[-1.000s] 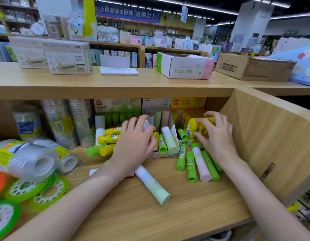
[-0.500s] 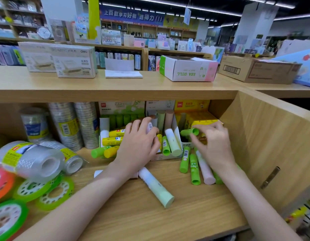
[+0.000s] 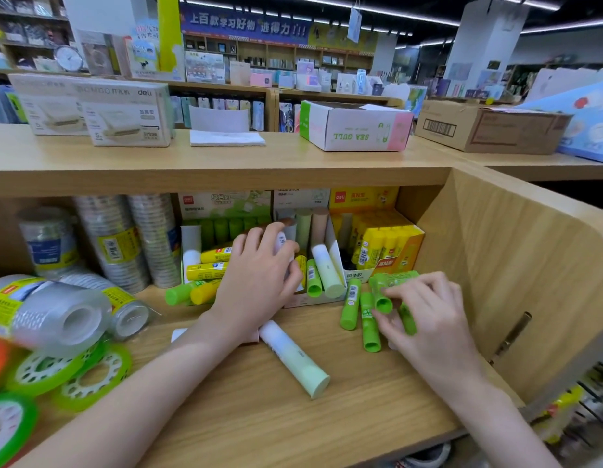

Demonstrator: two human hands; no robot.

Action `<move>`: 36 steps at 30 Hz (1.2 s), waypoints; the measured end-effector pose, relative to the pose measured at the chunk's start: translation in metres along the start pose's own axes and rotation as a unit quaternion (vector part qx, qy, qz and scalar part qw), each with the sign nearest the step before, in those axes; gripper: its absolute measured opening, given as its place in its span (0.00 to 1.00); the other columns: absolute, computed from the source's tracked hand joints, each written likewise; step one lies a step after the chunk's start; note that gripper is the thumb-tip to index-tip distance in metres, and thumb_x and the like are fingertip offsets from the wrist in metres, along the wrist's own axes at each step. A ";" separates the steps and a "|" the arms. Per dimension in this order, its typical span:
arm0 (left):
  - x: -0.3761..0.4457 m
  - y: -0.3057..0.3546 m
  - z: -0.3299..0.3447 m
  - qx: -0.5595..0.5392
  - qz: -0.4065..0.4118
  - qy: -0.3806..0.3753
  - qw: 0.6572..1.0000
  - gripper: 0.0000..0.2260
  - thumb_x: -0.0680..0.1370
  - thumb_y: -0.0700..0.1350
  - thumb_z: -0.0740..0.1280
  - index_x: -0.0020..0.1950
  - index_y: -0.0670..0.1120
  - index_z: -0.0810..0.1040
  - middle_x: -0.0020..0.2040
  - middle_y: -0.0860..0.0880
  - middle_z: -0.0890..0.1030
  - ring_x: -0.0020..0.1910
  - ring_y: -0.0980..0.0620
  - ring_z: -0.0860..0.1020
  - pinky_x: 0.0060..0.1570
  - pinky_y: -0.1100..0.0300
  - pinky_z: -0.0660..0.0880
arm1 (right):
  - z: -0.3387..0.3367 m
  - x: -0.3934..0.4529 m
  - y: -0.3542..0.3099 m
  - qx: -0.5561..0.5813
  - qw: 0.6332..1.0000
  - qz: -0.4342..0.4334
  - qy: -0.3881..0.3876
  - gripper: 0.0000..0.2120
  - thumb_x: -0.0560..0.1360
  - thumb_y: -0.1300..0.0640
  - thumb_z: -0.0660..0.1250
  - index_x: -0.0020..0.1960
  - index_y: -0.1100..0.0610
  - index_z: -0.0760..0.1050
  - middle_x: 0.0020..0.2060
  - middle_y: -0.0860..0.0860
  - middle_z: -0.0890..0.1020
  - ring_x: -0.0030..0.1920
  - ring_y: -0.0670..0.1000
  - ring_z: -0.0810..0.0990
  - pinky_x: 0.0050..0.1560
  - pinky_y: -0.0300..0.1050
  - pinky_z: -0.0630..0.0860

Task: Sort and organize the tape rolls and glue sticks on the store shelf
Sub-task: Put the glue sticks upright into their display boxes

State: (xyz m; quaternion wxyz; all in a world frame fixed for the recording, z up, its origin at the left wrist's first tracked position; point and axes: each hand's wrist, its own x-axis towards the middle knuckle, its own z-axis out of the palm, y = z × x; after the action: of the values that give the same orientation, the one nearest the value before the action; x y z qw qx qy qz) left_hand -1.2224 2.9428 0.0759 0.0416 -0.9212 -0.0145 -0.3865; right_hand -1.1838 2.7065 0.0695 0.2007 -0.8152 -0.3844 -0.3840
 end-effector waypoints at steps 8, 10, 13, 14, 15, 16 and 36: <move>0.000 0.000 -0.002 -0.001 0.000 -0.005 1.000 0.13 0.74 0.46 0.55 0.47 0.43 0.78 0.54 0.40 0.77 0.46 0.41 0.75 0.45 0.50 0.71 | 0.005 -0.002 0.005 0.013 0.994 0.063 -0.090 0.17 0.72 0.43 0.58 0.45 0.55 0.76 0.43 0.49 0.76 0.47 0.52 0.72 0.44 0.49 0.69; 0.000 0.001 -0.002 0.000 -0.001 -0.007 1.000 0.13 0.74 0.46 0.55 0.47 0.43 0.78 0.55 0.40 0.77 0.46 0.41 0.75 0.45 0.50 0.71 | 0.005 0.010 0.003 0.070 0.991 0.079 -0.080 0.16 0.72 0.43 0.59 0.46 0.55 0.77 0.44 0.48 0.77 0.47 0.52 0.72 0.44 0.49 0.69; 0.001 0.001 -0.003 0.001 -0.005 -0.017 1.000 0.14 0.74 0.46 0.55 0.47 0.43 0.78 0.55 0.40 0.77 0.46 0.41 0.75 0.45 0.50 0.70 | 0.009 0.032 -0.002 0.132 0.983 0.071 -0.110 0.16 0.70 0.43 0.62 0.48 0.53 0.79 0.46 0.48 0.77 0.49 0.49 0.70 0.49 0.50 0.69; 0.001 0.001 -0.004 0.002 -0.007 -0.020 1.000 0.14 0.74 0.47 0.55 0.47 0.43 0.78 0.55 0.40 0.77 0.46 0.41 0.75 0.45 0.50 0.70 | 0.011 0.039 -0.004 0.135 0.978 0.070 -0.145 0.15 0.70 0.43 0.64 0.49 0.53 0.79 0.47 0.48 0.77 0.50 0.48 0.70 0.51 0.52 0.69; 0.001 0.001 -0.004 0.002 -0.009 -0.023 1.000 0.14 0.75 0.47 0.55 0.48 0.43 0.78 0.55 0.41 0.77 0.47 0.41 0.75 0.46 0.50 0.70 | 0.015 0.043 -0.007 0.133 0.971 0.073 -0.184 0.14 0.70 0.44 0.67 0.50 0.52 0.79 0.47 0.47 0.78 0.51 0.48 0.70 0.53 0.53 0.68; 0.000 0.002 -0.005 0.001 -0.011 -0.027 1.000 0.16 0.75 0.49 0.55 0.50 0.43 0.78 0.56 0.41 0.76 0.48 0.41 0.75 0.47 0.50 0.70 | 0.020 0.046 -0.010 0.132 0.966 0.074 -0.210 0.13 0.70 0.46 0.69 0.49 0.52 0.79 0.46 0.46 0.79 0.51 0.49 0.72 0.55 0.53 0.67; -0.002 -0.001 0.000 0.019 0.100 -0.048 0.994 0.25 0.75 0.65 0.54 0.59 0.52 0.78 0.60 0.51 0.78 0.65 0.44 0.67 0.62 0.46 0.58 | 0.039 0.075 -0.008 0.102 0.947 0.101 -0.288 0.12 0.72 0.55 0.69 0.55 0.52 0.75 0.49 0.47 0.67 0.55 0.48 0.66 0.55 0.44 0.67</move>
State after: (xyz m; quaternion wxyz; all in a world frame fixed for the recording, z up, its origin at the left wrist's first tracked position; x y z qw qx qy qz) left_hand -1.2239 2.9435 0.0749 0.0968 -0.9345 0.0680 -0.3359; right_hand -1.1407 2.7715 0.1037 0.2016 -0.9008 -0.3783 -0.0690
